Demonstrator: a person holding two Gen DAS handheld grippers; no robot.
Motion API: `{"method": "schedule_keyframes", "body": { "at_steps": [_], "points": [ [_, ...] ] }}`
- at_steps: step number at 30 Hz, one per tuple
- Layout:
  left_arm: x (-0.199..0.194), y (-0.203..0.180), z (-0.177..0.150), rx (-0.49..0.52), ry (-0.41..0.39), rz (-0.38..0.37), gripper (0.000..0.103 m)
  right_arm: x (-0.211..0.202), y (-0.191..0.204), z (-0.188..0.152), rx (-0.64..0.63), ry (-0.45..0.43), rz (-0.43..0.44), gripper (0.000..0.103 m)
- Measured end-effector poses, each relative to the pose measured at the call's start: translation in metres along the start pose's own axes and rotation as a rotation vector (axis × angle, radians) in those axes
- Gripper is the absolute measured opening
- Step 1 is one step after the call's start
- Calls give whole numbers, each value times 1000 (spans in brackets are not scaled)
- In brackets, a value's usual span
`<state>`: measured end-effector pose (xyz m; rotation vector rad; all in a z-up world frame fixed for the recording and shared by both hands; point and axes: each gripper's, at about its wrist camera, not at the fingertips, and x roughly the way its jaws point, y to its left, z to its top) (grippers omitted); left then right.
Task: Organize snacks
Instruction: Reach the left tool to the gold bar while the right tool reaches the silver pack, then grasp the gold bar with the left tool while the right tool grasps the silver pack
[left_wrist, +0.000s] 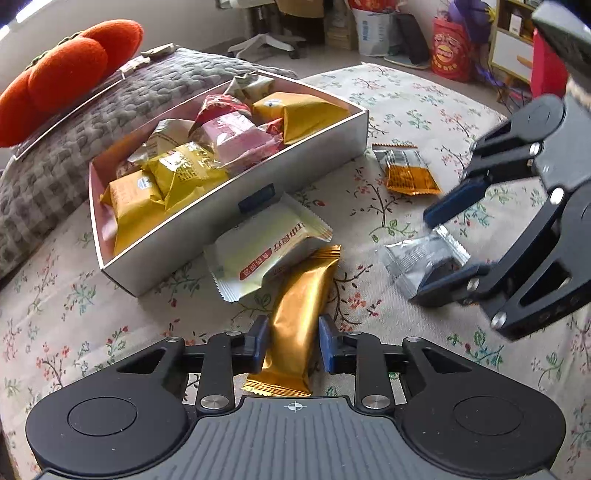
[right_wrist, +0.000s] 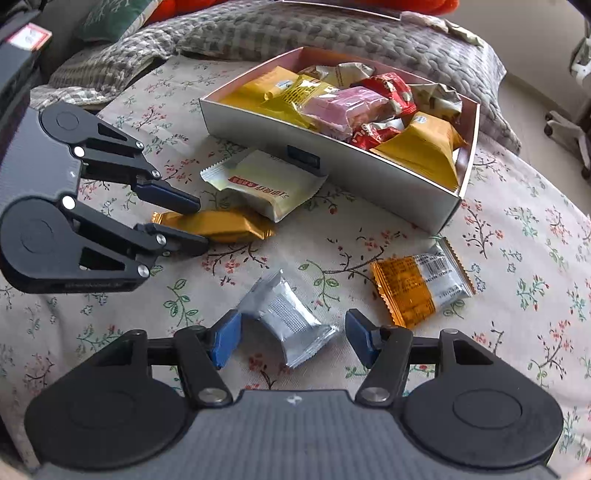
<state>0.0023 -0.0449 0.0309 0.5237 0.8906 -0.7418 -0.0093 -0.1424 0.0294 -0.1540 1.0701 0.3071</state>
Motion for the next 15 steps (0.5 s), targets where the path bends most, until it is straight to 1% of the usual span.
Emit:
{"method": "schedule_keyframes", "body": {
  "at_steps": [2,4,5,6,8,11,15],
  "points": [
    [-1,-1,1,-7,-5,-4,24,3,1,0,-3,1,12,60],
    [-3,-1,2,-12,-13,-8,19,2,2,1,-11,-6,25,51],
    [-5,-1,2,-19,-19,-13,16,1,1,2,-5,-8,37,38],
    [-7,-1,3,-29,-24,-23,14,0,0,3,4,-12,46,31],
    [-7,-1,4,-42,-27,-49,9,-1,-2,5,13,-14,68,29],
    [-3,-6,3,-19,-15,-24,10,-4,1,5,-2,-22,81,28],
    [-4,-2,5,-45,-10,-11,11,-9,2,7,-1,-42,80,28]
  ]
}}
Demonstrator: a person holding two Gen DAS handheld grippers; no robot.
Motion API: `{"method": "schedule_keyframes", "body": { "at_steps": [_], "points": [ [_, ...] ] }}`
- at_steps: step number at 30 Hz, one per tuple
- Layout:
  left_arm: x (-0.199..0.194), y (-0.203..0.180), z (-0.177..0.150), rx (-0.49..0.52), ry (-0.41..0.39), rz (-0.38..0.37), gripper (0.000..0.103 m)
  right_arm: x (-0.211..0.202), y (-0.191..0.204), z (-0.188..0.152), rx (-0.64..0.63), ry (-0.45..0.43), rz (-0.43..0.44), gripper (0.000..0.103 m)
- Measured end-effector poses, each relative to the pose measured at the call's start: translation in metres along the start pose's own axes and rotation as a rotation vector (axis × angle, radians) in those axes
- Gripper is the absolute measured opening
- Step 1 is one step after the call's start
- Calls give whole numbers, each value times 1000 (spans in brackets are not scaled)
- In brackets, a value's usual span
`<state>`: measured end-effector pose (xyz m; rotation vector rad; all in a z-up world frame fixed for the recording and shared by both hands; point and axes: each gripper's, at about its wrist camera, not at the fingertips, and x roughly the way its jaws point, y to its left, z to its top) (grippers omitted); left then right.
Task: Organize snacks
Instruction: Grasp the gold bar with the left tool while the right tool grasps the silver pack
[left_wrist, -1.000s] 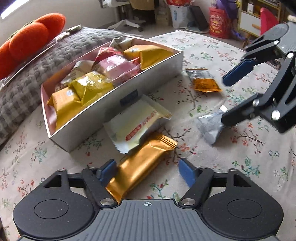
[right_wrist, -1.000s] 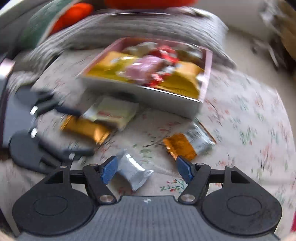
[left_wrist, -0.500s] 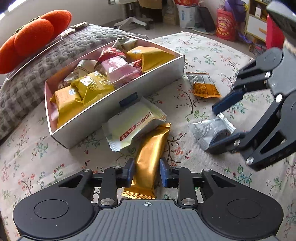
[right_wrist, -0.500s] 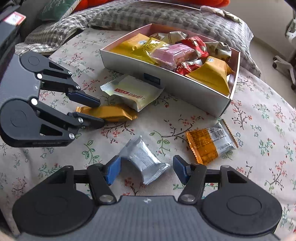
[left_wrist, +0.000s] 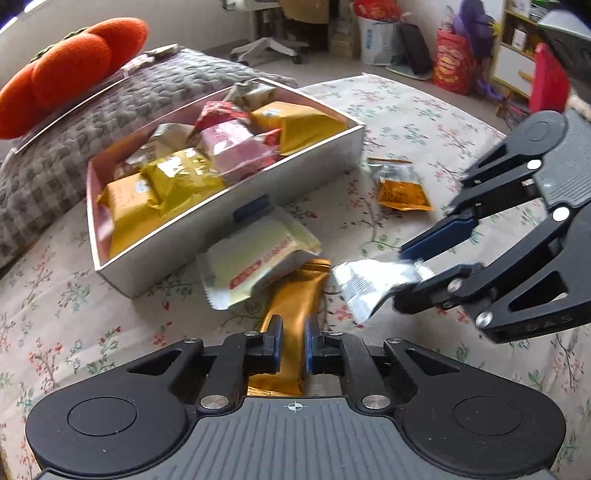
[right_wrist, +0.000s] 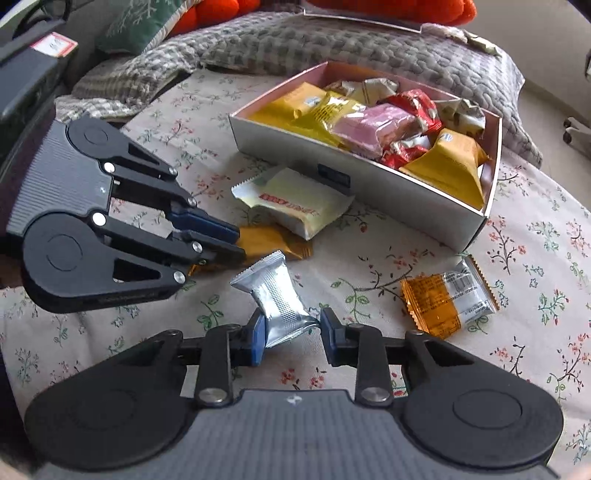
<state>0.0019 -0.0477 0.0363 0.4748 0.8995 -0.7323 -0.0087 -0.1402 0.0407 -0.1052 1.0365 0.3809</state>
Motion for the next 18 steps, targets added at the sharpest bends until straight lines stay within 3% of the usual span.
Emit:
{"method": "schedule_keyframes", "body": {
  "at_steps": [5,11,15,17,18],
  "points": [
    [0,2,1,-2,2,23,29,-5,-13,2,63,-10,-54,28],
    [7,-3,-2,14,6,11,42,-6,-18,1,110,-18,-82,28],
    [14,-4,-4,15,-7,26,44,-6,-18,2,115,-22,-79,28],
    [14,-2,-3,-15,-6,6,28,-5,-18,3,121,-24,-81,28],
    [13,-2,-3,-24,-4,0,27,-6,-18,3,125,-25,-83,28]
  ]
}}
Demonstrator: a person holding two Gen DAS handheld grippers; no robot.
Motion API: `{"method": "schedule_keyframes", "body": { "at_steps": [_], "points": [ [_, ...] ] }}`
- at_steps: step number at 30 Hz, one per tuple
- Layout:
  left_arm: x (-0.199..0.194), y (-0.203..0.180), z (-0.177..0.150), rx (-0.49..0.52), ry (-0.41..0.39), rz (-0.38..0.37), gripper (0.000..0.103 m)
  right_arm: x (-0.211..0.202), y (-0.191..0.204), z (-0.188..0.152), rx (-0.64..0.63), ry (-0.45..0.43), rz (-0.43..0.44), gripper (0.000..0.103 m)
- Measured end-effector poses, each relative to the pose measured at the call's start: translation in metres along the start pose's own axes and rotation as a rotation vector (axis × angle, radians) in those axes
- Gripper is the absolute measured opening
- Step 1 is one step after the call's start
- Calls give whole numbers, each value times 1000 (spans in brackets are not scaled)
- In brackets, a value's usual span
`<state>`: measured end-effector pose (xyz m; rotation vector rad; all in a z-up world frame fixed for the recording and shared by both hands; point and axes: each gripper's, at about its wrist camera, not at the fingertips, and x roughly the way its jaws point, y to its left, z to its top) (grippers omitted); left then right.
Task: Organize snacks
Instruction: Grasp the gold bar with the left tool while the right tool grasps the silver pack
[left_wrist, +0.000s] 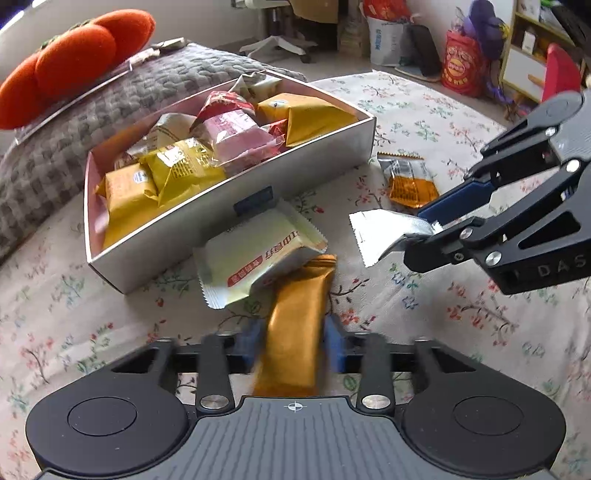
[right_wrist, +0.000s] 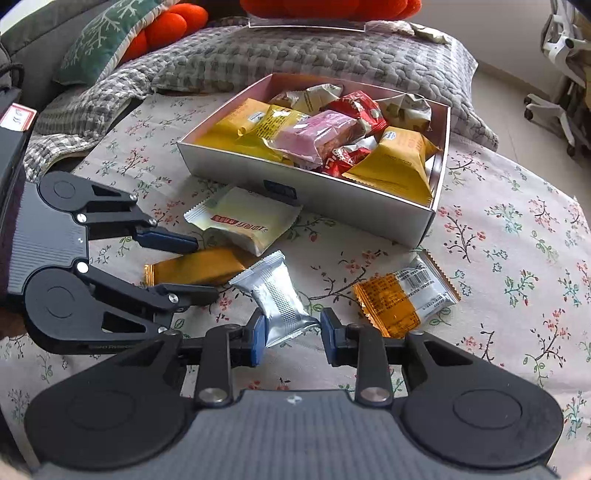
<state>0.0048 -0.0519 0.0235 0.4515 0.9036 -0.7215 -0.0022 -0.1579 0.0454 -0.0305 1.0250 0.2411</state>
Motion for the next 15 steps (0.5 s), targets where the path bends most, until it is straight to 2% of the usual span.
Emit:
{"method": "schedule_keyframes", "body": {
  "at_steps": [3,15],
  "points": [
    [-1,-3,0,4,2,7,26,-2,-2,1,16,-10,0,28],
    [-21,-8,8,-32,-50,-81,26,-5,-14,5,95,-41,-25,28]
  ]
}}
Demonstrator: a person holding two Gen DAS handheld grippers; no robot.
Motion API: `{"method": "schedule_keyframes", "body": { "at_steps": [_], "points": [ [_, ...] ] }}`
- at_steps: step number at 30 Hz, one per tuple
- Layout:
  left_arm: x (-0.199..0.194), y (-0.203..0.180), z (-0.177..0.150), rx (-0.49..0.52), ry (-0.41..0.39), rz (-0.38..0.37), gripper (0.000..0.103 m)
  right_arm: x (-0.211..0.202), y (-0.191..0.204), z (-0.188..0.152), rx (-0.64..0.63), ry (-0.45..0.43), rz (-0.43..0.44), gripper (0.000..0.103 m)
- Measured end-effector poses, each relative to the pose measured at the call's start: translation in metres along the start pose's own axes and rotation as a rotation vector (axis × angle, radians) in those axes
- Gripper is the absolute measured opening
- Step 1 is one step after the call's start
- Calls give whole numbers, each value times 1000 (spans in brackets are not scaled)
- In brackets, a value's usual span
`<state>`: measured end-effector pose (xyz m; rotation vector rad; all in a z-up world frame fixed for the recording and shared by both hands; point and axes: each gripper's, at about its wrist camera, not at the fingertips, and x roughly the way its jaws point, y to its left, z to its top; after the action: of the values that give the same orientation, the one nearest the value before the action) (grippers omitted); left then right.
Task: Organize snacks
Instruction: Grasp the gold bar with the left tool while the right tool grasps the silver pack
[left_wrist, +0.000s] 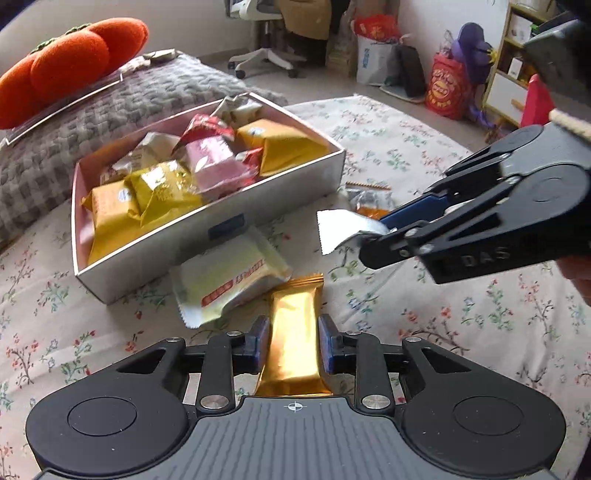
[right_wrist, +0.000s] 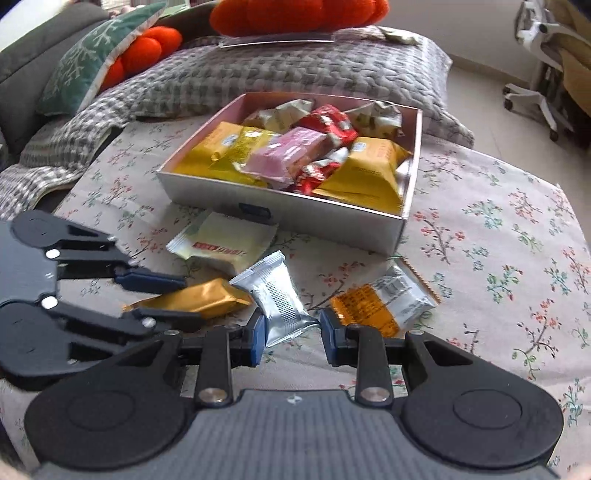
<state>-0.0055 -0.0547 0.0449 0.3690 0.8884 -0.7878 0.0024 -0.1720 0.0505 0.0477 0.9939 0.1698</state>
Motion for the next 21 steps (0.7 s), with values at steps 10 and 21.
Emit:
{"method": "schedule_keyframes", "body": {
  "at_steps": [10,21],
  "points": [
    [-14,2,7,-42,-46,-39,21,-2,-9,0,74,-19,2,28],
    [-11,11,5,-57,2,-41,14,-2,-13,0,96,-20,-13,28]
  ]
}}
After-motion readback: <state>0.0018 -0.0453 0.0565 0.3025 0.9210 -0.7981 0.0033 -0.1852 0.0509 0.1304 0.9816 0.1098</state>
